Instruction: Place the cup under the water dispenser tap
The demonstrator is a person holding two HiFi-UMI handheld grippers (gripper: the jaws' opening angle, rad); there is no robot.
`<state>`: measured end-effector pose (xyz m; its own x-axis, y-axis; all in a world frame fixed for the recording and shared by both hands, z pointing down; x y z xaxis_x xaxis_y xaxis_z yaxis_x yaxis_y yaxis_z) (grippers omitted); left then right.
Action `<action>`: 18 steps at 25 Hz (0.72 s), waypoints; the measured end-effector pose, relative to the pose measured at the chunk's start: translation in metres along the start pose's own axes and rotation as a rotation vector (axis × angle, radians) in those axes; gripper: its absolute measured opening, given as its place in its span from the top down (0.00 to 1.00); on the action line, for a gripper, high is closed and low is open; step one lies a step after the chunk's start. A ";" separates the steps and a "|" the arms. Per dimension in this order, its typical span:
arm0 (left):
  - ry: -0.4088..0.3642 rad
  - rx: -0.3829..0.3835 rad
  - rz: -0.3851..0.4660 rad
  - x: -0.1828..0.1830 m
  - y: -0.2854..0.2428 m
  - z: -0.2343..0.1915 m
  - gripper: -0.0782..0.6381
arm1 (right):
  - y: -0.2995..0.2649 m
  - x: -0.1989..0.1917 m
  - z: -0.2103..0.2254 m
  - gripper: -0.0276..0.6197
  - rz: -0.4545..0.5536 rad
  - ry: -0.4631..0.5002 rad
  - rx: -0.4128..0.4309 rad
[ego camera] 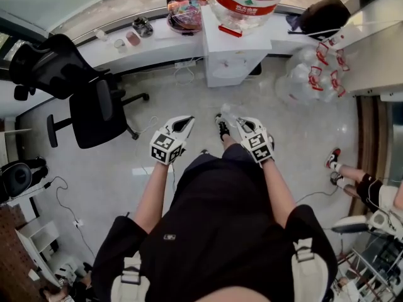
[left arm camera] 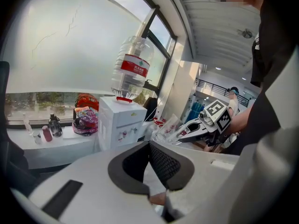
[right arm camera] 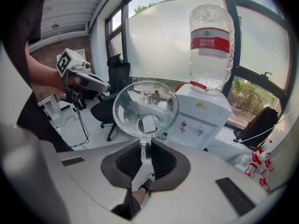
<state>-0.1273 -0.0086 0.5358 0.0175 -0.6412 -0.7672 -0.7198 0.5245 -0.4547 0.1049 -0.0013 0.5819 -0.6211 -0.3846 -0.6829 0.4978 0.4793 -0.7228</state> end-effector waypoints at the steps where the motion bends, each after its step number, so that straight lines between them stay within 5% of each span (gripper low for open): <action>1: 0.000 0.003 -0.002 0.003 -0.004 -0.002 0.89 | -0.003 -0.001 0.005 0.93 -0.004 0.000 0.006; 18: 0.067 0.079 -0.053 0.015 -0.045 -0.041 0.89 | -0.085 -0.017 0.068 0.93 -0.089 0.021 0.117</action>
<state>-0.1232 -0.0643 0.5636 0.0057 -0.7042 -0.7100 -0.6621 0.5294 -0.5304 0.1141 -0.0888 0.6473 -0.6780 -0.4046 -0.6138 0.5065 0.3480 -0.7889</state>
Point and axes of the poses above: the fingertips, and each gripper's own axes: y backward along the fingers, z to its right, x out of its top, the point moved 5 cm from there along y, backward along the fingers, and after that the axes turned 10 degrees about y, right-handed, at the moved point
